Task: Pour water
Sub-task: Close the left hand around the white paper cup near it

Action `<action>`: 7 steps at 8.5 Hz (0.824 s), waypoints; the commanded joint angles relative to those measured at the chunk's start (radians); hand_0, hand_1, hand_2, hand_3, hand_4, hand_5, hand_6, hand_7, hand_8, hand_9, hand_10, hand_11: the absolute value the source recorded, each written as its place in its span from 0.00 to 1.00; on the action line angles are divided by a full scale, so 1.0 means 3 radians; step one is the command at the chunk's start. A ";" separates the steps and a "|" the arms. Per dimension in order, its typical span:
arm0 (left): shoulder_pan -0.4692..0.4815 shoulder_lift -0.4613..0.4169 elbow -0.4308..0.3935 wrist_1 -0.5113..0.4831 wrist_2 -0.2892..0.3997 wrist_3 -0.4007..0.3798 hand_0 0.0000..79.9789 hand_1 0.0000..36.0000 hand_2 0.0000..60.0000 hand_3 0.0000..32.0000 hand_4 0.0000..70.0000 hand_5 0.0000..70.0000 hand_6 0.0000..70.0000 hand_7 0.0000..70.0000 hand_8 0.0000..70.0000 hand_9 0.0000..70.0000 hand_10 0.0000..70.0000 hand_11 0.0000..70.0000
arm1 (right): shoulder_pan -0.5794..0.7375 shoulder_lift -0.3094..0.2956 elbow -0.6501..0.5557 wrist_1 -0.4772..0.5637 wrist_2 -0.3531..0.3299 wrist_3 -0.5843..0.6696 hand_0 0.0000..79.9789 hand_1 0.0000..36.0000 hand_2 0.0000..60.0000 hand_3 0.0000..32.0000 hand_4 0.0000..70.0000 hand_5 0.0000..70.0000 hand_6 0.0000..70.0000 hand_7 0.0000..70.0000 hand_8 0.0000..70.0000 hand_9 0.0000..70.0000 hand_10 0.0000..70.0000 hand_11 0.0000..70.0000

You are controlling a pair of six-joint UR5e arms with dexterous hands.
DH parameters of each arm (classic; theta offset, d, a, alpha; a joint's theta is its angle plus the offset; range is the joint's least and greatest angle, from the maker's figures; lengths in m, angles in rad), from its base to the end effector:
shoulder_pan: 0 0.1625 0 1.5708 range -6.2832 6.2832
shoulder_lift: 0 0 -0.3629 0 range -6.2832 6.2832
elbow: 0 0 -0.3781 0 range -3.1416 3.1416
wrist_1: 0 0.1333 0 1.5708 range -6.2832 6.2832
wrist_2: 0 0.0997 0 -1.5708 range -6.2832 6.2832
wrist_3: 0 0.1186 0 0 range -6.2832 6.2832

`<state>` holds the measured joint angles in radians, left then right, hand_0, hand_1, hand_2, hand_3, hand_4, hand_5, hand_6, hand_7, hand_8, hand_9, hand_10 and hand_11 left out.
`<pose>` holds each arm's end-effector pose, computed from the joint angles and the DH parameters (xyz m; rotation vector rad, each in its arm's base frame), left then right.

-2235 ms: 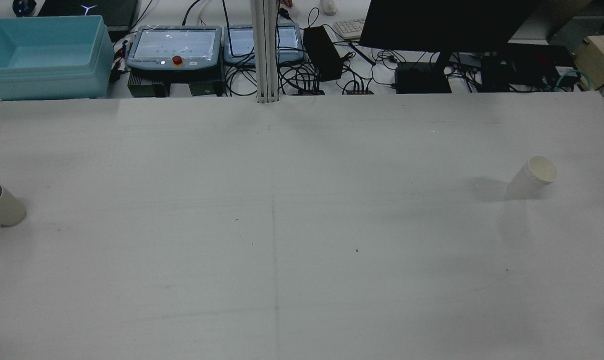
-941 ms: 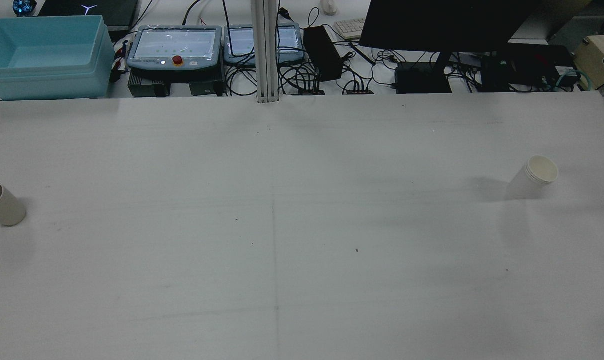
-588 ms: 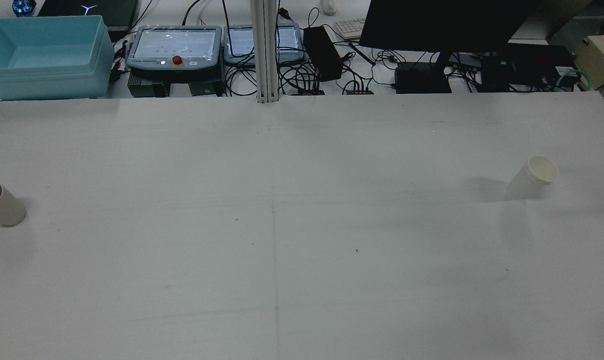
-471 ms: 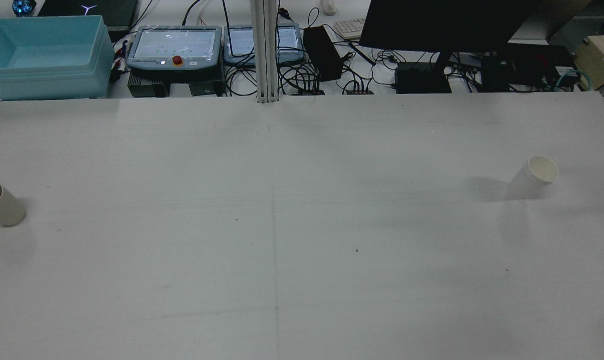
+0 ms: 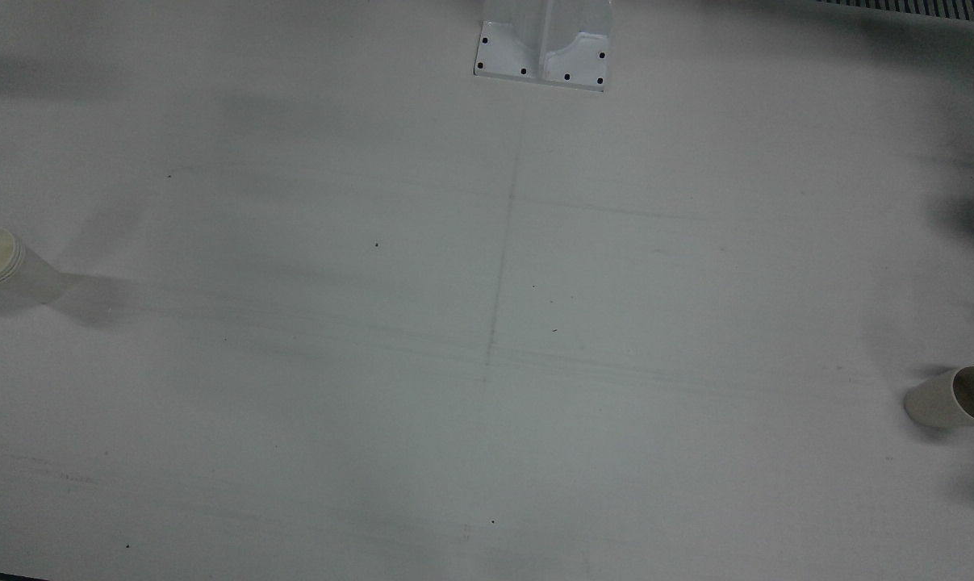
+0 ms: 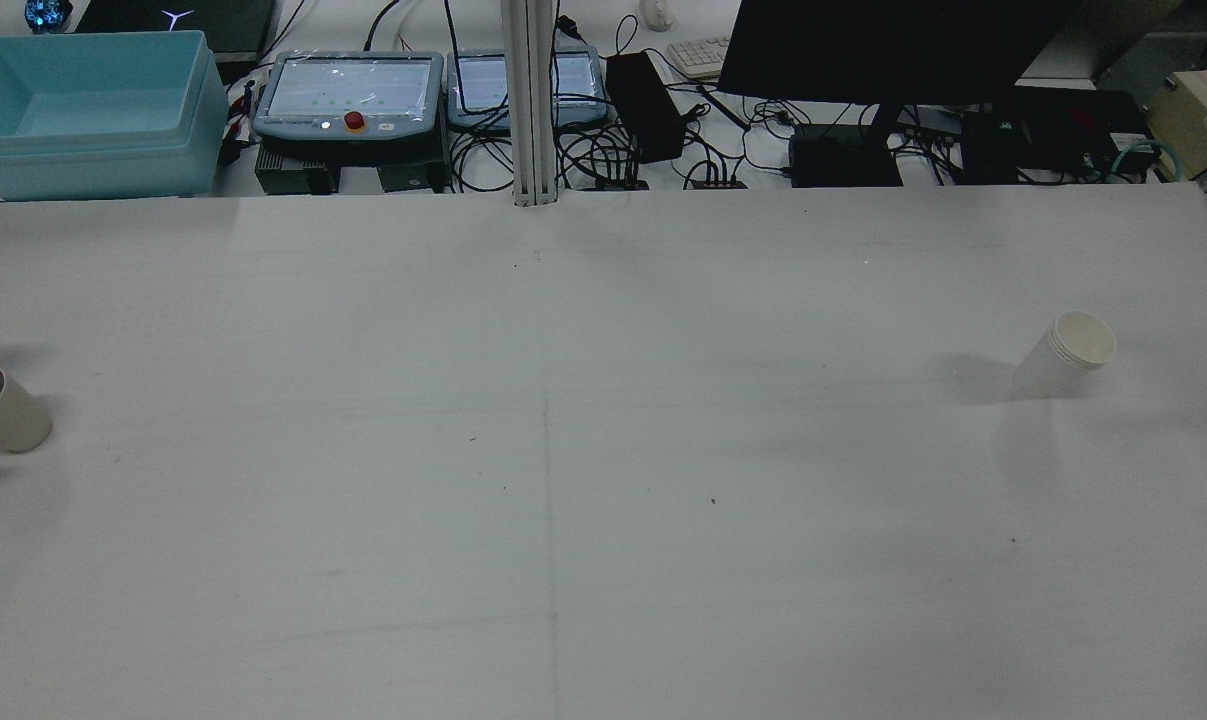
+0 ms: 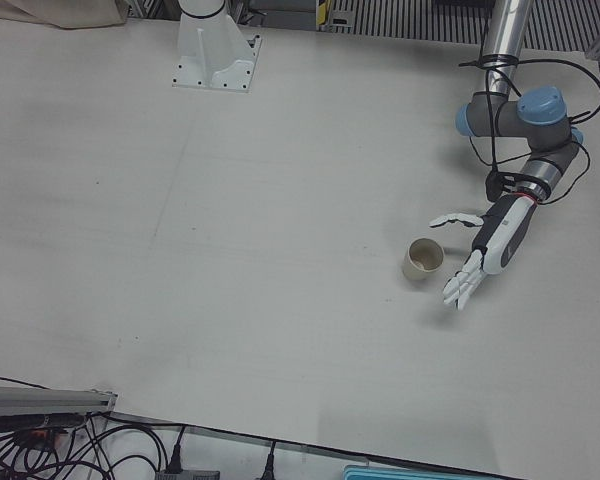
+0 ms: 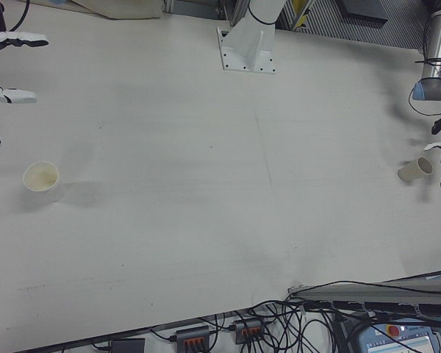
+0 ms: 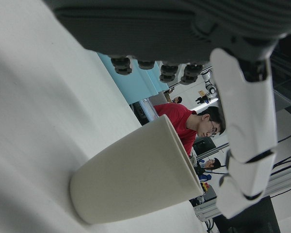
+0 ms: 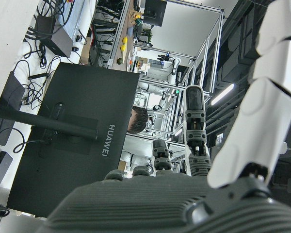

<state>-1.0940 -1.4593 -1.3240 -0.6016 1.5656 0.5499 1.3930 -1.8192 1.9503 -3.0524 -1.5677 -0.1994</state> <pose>0.0888 -0.4638 0.7239 0.0806 2.0886 -1.4267 0.0567 -0.4401 0.5362 0.0275 -2.2859 1.7990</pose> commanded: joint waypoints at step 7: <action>0.0303 -0.0254 0.0343 -0.0137 -0.0208 0.0182 0.63 0.52 0.30 0.00 0.12 0.08 0.06 0.11 0.00 0.00 0.03 0.07 | 0.0010 0.0000 0.0085 -0.0001 -0.0005 -0.0005 0.62 0.40 0.20 0.00 0.44 0.34 0.10 0.25 0.01 0.03 0.00 0.00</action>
<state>-1.0138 -1.5184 -1.2331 -0.6444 1.5110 0.6070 1.3953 -1.8193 1.9624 -3.0526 -1.5677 -0.2009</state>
